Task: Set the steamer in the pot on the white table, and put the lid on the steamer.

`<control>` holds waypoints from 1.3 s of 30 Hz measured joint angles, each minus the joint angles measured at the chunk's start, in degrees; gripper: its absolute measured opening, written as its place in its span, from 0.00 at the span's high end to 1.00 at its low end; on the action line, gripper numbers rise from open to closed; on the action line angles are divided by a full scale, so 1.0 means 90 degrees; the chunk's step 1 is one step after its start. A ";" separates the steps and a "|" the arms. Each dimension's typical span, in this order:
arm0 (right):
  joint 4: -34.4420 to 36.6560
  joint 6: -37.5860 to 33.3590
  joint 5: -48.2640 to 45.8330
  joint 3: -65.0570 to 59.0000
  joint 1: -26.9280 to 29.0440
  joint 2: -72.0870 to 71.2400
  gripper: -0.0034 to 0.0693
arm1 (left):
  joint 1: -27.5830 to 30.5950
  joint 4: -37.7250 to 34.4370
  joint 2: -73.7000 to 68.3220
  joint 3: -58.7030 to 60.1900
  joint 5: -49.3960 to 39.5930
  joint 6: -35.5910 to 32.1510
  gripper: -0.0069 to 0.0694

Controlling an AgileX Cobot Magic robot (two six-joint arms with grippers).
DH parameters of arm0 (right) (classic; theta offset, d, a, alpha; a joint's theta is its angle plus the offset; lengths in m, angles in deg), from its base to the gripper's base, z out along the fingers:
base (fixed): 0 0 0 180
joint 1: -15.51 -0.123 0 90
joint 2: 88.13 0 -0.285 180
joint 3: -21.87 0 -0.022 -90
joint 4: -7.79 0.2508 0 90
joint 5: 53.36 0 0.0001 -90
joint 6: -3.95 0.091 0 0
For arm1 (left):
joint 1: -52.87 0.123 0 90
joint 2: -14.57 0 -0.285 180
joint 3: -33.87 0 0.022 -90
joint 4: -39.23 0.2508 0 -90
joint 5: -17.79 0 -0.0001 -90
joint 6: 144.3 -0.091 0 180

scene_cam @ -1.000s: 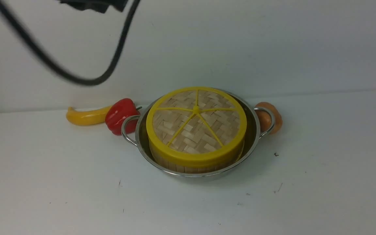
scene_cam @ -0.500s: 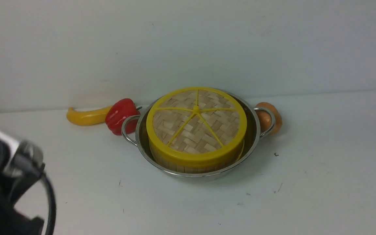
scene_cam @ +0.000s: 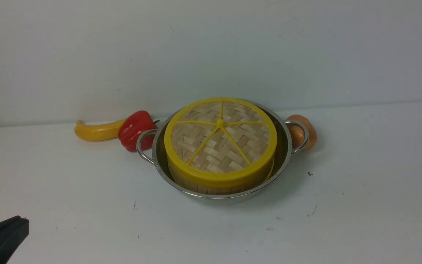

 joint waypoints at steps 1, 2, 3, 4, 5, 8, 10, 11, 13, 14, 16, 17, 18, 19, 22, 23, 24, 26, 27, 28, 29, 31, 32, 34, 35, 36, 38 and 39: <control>0.0006 0.0000 0.0007 -0.0005 0.0000 -0.0007 0.79 | 0.0000 0.0006 0.0000 0.0000 0.0000 0.0037 0.91; 0.0006 0.0000 0.0012 -0.0007 0.0000 -0.0013 0.78 | 0.0000 0.0007 0.0000 0.0000 0.0000 0.0037 0.91; 0.0006 0.0000 0.0014 -0.0007 0.0000 -0.0013 0.78 | 0.0000 0.0022 0.0000 0.0000 0.0000 0.0037 0.91; 0.0006 0.0000 0.0029 -0.0007 0.0000 -0.0018 0.77 | 0.0000 0.0022 0.0000 0.0000 0.0000 0.0037 0.91; 0.0006 0.0000 0.0035 -0.0007 0.0000 -0.0018 0.77 | 0.0000 0.0022 0.0000 0.0000 0.0000 0.0037 0.91; 0.0012 0.0000 0.0035 -0.0007 0.0000 -0.0018 0.76 | 0.0000 0.0022 0.0000 0.0000 0.0001 0.0037 0.91; 0.0020 0.0000 0.0035 -0.0007 0.0000 -0.0018 0.75 | 0.0000 0.0022 0.0000 0.0000 0.0007 0.0037 0.91; 0.0020 0.0000 0.0035 -0.0007 0.0000 -0.0018 0.75 | 0.0000 0.0022 0.0000 0.0000 0.0007 0.0037 0.91; 0.0020 0.0000 0.0035 -0.0007 0.0000 -0.0018 0.74 | 0.0000 0.0029 0.0000 0.0000 0.0012 0.0037 0.91; 0.0020 0.0000 0.0035 -0.0007 0.0000 -0.0018 0.74 | 0.0009 0.0045 0.0000 0.0000 0.0012 0.0037 0.91; 0.0021 0.0000 0.0035 -0.0007 0.0000 -0.0018 0.73 | 0.0134 0.0116 0.0063 0.0023 0.0021 -0.0051 0.90; 0.0021 0.0000 0.0035 -0.0007 0.0000 -0.0018 0.72 | 0.0420 0.0198 0.0180 0.0092 0.0035 -0.0117 0.90; 0.0021 0.0000 0.0035 -0.0012 0.0006 -0.0018 0.72 | 0.0693 0.0246 0.0295 0.0170 0.0037 -0.0119 0.90; 0.0021 0.0000 0.0035 -0.0012 0.0006 -0.0018 0.72 | 0.0693 0.0247 0.0322 0.0170 0.0037 -0.0119 0.90; 0.0026 0.0000 0.0035 -0.0012 0.0005 -0.0018 0.69 | 0.1775 0.0321 0.0965 0.0679 0.0049 -0.0119 0.90; 0.0026 0.0000 0.0035 -0.0012 0.0005 -0.0018 0.69 | 0.2009 0.0338 0.1149 0.0863 0.0049 -0.0119 0.90; 0.0026 0.0000 0.0035 -0.0012 0.0005 -0.0018 0.68 | 0.2195 0.0361 0.1439 0.1057 0.0043 -0.0119 0.90; 0.0026 0.0000 0.0035 -0.0012 0.0005 -0.0018 0.67 | 0.2391 0.0376 0.1782 0.1332 0.0043 -0.0119 0.89; 0.0026 0.0000 0.0035 -0.0012 0.0005 -0.0018 0.67 | 0.2516 0.0376 0.1994 0.1600 0.0057 -0.0119 0.89; 0.0026 0.0000 0.0035 -0.0012 0.0005 -0.0018 0.66 | 0.2548 0.0376 0.2061 0.1708 0.0042 -0.0119 0.88; 0.0026 0.0000 0.0050 -0.0012 0.0005 -0.0032 0.66 | 0.2585 0.0383 0.2108 0.1895 0.0053 -0.0119 0.88; 0.0036 0.0000 0.0030 -0.0012 0.0005 -0.0032 0.65 | 0.2601 0.0376 0.2114 0.2163 0.0068 -0.0127 0.88; 0.0036 0.0000 0.0030 -0.0013 0.0005 -0.0032 0.65 | 0.2601 0.0369 0.2114 0.2297 0.0101 -0.0126 0.88; 0.0036 0.0000 0.0036 -0.0013 0.0005 -0.0032 0.64 | 0.2601 0.0329 0.2114 0.2499 0.0210 -0.0126 0.87; 0.0036 0.0000 0.0036 -0.0019 0.0005 -0.0032 0.64 | 0.2601 0.0326 0.2114 0.2569 0.0236 -0.0126 0.87; 0.0036 0.0000 0.0036 -0.0019 0.0005 -0.0032 0.63 | 0.2601 0.0326 0.2114 0.2637 0.0242 -0.0126 0.87; 0.0036 0.0000 0.0036 -0.0019 0.0005 -0.0032 0.63 | 0.2606 0.0326 0.2114 0.2700 0.0288 -0.0126 0.87; 0.0036 0.0000 0.0036 -0.0019 0.0005 -0.0032 0.63 | 0.2606 0.0332 0.2114 0.2708 0.0333 -0.0126 0.87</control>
